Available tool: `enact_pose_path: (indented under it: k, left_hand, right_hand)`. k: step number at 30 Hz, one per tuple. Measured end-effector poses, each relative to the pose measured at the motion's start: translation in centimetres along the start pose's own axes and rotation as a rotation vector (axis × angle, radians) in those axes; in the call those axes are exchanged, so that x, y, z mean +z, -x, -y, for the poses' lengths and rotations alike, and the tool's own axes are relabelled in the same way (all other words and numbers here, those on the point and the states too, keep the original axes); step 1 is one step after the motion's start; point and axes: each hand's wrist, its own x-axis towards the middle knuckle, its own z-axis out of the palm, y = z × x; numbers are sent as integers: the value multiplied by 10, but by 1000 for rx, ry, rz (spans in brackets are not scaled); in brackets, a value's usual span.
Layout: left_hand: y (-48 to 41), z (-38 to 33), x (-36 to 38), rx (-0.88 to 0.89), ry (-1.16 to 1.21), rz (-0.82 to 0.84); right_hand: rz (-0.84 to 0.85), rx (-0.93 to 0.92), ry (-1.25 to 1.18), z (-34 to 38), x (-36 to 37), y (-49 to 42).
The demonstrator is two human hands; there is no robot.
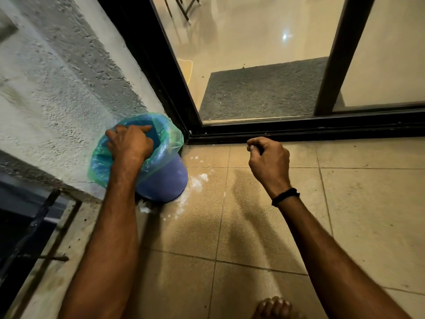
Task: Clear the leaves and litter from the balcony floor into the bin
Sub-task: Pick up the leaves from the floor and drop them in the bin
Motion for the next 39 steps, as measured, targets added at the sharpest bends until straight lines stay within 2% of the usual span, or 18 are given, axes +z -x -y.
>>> enact_pose_path:
  k: [3, 6, 9, 12, 19, 28, 39]
  left_hand:
    - [4, -22, 1, 178, 38, -35]
    - [25, -63, 5, 347, 246, -148]
    - [48, -113, 21, 516, 378, -159]
    - [73, -161, 43, 635, 411, -104]
    - [132, -255, 78, 769, 442, 28]
    - [247, -352, 91, 1017, 500, 208]
    - [387, -416, 96, 1336, 555, 340]
  right_hand:
    - [-25, 20, 7, -3, -8, 1]
    - [-67, 42, 18, -13, -22, -1]
    - [-108, 87, 46, -25, -43, -3]
    - [-150, 126, 86, -41, -68, -2]
    - [-282, 248, 190, -90, -148, 16]
    - [-506, 459, 349, -141, -260, 79]
    - [-758, 699, 384, -183, -351, 173]
